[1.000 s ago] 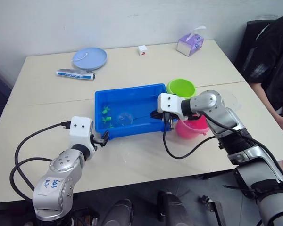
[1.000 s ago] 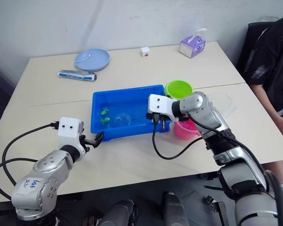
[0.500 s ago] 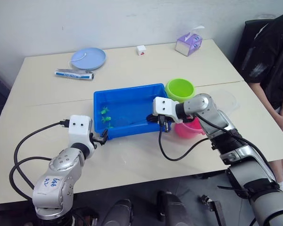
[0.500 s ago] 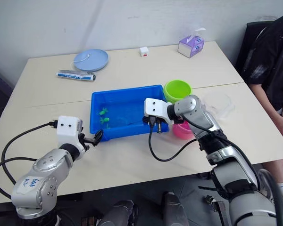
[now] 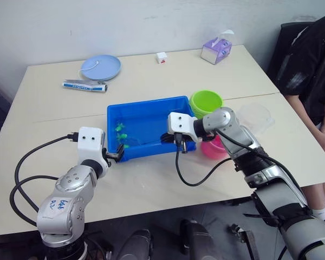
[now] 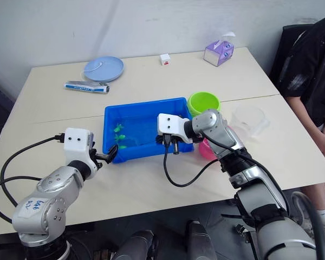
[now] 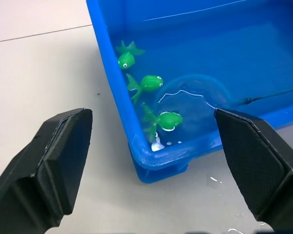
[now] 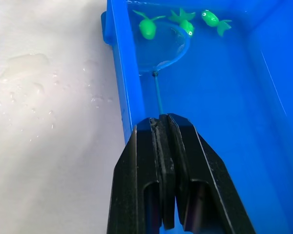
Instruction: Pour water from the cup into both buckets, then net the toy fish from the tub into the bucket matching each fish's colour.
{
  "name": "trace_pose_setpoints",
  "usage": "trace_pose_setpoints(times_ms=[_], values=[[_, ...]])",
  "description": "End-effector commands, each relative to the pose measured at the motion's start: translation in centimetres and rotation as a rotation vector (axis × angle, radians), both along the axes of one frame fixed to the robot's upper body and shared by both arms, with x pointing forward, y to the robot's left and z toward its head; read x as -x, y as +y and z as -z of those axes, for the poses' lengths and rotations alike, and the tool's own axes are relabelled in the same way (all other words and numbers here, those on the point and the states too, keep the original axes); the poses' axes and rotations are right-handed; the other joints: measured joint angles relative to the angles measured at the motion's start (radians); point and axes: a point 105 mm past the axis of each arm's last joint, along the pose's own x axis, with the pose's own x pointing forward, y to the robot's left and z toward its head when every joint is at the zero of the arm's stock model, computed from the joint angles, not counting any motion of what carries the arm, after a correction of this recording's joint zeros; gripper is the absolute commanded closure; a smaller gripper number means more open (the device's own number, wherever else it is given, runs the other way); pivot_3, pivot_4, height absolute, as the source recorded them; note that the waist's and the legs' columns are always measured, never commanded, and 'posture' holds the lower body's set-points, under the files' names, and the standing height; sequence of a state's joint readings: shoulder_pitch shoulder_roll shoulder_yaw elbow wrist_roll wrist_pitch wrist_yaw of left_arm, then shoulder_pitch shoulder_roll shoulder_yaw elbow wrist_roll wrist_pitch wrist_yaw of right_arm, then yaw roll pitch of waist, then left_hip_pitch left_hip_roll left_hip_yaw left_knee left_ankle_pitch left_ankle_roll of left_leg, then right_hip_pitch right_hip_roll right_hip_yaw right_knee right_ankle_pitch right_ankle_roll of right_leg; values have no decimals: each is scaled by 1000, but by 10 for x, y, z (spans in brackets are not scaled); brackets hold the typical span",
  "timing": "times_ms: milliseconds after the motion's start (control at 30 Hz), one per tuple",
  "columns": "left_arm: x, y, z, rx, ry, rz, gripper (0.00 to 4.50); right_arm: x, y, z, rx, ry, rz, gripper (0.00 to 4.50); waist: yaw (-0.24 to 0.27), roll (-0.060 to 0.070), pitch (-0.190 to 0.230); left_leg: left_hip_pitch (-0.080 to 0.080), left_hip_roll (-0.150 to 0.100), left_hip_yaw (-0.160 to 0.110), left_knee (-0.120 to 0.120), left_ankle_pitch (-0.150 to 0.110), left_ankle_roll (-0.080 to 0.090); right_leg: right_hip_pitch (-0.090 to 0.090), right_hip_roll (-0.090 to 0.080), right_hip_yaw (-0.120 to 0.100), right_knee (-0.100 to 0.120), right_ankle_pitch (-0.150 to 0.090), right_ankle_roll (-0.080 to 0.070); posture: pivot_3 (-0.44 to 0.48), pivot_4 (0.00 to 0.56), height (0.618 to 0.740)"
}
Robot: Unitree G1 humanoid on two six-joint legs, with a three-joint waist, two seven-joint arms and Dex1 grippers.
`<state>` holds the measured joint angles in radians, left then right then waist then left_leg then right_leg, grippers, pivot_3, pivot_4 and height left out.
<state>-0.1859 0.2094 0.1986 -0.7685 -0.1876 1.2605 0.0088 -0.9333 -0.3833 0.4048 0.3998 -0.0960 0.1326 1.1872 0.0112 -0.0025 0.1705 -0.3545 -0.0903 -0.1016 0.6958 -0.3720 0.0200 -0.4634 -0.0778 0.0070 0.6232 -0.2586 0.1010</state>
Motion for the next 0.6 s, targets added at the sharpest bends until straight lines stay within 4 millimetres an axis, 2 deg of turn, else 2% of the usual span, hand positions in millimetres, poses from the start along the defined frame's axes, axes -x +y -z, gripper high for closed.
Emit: trace_pose_setpoints(times_ms=[33, 400, 600], values=[[-2, 4, -5, -3, -18, -28, 205, 2, 9, -7, -8, -12, -36, 3743, -2, 0, 0, 0, 0, 0, 0, 0, 0, 0, 0, 0, 0, 0, 0, 0, 150, 740], [-13, 6, -5, 6, -3, -38, 205, -5, 14, -5, -21, -16, -6, 3743, -14, 0, 0, 0, 0, 0, 0, 0, 0, 0, 0, -1, 1, 0, 0, 0, 150, 740], [-14, 5, -5, 7, -1, -32, 205, -5, 21, -12, -64, 11, 4, 3743, -15, 0, 0, 0, 0, 0, 0, 0, 0, 0, 0, -1, 1, 0, 0, 0, 150, 740]])
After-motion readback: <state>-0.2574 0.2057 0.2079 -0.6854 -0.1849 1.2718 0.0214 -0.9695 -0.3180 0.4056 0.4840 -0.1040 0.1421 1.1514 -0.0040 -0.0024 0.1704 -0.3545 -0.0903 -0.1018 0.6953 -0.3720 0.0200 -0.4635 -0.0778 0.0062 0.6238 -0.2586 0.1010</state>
